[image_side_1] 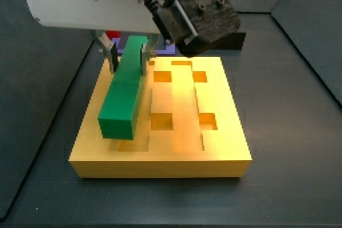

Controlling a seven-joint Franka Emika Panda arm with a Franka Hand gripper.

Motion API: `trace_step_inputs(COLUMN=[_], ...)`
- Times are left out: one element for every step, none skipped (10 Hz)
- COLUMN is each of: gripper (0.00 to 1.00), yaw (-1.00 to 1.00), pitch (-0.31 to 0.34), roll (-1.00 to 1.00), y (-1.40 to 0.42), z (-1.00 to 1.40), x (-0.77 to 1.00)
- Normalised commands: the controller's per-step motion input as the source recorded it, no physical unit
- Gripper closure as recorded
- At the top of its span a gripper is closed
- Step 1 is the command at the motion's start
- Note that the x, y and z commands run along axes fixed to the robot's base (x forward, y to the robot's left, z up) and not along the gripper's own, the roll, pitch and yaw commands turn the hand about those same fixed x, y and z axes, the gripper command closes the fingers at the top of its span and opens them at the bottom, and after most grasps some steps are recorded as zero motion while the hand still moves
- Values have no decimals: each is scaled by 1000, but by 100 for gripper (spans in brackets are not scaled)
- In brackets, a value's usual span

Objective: Pick up the green object. Move up. Move to above the board. Insert the green object.
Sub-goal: Insert the green object.

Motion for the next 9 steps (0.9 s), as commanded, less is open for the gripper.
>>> trace_step_inputs(gripper=[100, 100, 100, 100, 100, 100, 100, 100, 100], yaw=[17, 0, 0, 0, 0, 6, 46, 11, 9], pitch=[109, 150, 120, -41, 0, 71, 80, 0, -6], roll=[44, 0, 0, 0, 113, 94, 71, 3, 0], y=[-100, 0, 0, -23, -154, 0, 23, 0, 54], z=[-426, -340, -260, -146, 0, -134, -180, -160, -206], x=[140, 209, 126, 0, 463, 671, 557, 100, 0])
